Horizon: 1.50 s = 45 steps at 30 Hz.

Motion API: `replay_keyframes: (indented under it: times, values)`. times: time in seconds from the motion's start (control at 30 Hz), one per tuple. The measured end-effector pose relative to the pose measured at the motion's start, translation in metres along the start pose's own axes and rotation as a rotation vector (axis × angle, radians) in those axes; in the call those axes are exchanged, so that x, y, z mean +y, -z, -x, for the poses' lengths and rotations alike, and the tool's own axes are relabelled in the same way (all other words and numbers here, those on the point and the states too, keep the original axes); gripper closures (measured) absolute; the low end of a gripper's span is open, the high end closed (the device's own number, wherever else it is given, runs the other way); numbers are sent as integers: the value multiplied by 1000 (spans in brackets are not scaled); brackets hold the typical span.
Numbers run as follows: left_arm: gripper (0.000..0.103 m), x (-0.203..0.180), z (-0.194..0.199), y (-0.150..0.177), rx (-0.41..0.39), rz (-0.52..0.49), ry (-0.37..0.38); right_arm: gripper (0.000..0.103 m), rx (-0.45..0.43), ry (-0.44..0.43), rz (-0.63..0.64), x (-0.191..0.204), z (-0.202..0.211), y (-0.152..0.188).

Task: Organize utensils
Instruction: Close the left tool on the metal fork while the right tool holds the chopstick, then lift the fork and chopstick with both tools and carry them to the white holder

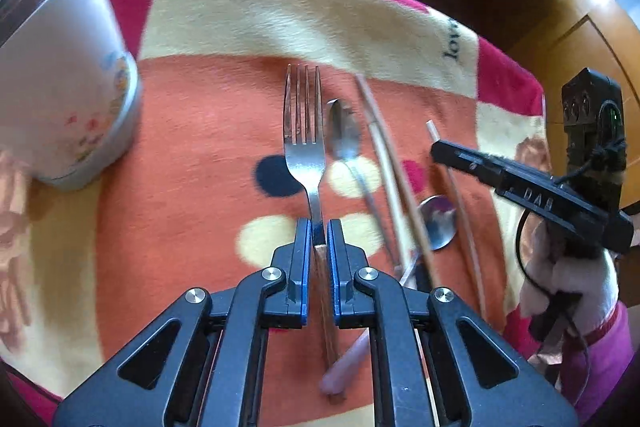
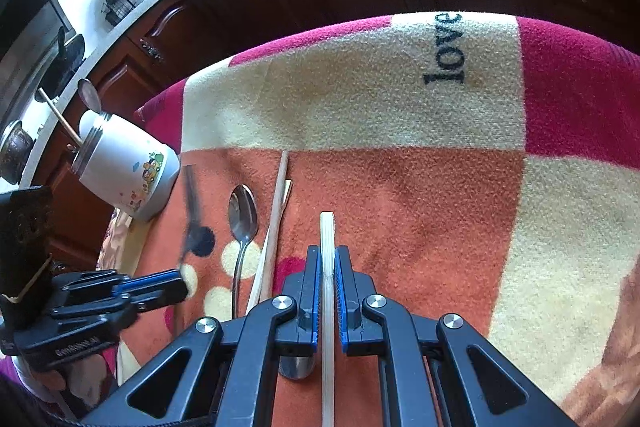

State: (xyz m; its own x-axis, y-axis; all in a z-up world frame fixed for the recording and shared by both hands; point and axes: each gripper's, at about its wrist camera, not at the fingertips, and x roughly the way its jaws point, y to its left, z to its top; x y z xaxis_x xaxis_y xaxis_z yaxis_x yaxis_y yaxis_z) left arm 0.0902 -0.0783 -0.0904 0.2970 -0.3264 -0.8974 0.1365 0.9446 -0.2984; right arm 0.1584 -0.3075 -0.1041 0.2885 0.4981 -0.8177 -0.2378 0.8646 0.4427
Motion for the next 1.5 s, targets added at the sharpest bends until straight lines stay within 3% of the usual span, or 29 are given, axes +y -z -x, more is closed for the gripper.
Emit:
replay_keyframes:
  times: [0.13,0.17,0.27,0.4,0.6,0.73,0.77,0.8,0.93,1.17,1.5]
  values:
    - [96,8,-3,3,22,11,-1,97,20,6,-14,-2,-9,-3]
    - [90,10,0,1,11,15,6,97,25,2,-16,-3,-11,-3]
    - [59,11,6,-5,-44,16,-4,93,22,7,0,-3,-9,-5]
    - [55,14,3,-23,-86,17,-48,88,28,2,22,-4,-9,-9]
    - [55,16,-21,-43,-77,-3,-98,88,35,10,74,0,-14,-15]
    - [56,16,-28,-47,-87,-25,-92,87,42,65,147,14,-20,-16]
    - [63,15,-29,-48,-87,-34,-84,87,42,85,168,18,-22,-15]
    - [86,14,-30,-48,-86,-41,-81,87,40,105,191,22,-24,-14]
    - [85,17,-27,-48,-75,-27,-46,95,17,162,240,29,-26,-12]
    - [85,19,28,-37,-163,-35,-13,96,-99,48,126,16,22,-9]
    - [87,-11,98,-8,-283,-118,-4,97,-227,30,149,39,90,6]
